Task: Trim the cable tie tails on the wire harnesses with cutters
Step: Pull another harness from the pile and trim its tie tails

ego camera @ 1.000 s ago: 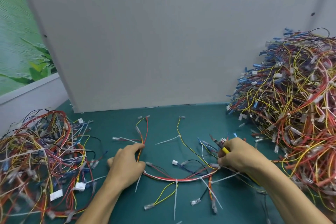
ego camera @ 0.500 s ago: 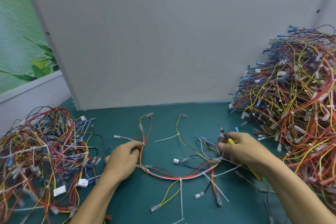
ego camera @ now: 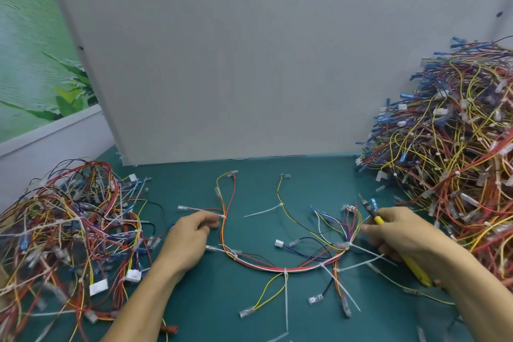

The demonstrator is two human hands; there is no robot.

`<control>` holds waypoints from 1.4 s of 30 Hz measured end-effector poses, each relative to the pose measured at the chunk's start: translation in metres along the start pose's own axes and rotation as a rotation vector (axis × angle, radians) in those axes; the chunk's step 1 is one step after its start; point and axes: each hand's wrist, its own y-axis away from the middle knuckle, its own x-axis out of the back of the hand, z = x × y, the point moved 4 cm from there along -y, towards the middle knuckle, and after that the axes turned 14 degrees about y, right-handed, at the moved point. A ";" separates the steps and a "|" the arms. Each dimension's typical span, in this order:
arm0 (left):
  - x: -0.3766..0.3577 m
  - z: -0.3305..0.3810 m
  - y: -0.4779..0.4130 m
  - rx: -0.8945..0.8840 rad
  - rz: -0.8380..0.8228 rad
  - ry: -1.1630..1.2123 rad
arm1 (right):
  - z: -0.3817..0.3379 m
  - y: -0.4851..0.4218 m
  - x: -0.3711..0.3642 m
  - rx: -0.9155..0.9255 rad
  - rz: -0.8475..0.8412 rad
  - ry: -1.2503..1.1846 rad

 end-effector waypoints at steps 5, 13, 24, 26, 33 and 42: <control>-0.001 0.003 0.003 -0.010 -0.002 -0.035 | -0.001 0.002 0.005 0.006 -0.013 -0.095; -0.002 0.007 0.006 -0.017 0.005 -0.075 | 0.002 0.005 0.008 -0.002 0.019 -0.139; 0.007 0.024 0.009 -0.203 0.292 -0.088 | 0.008 0.023 0.006 0.112 -0.065 0.072; 0.008 0.040 0.017 -0.348 0.389 -0.112 | 0.007 0.025 0.006 0.126 -0.057 0.056; -0.039 0.090 0.061 -0.841 0.314 -0.300 | 0.007 0.023 0.010 0.123 0.034 -0.060; -0.140 0.103 0.077 -0.953 -0.345 -0.363 | 0.001 0.022 0.003 0.126 0.165 0.227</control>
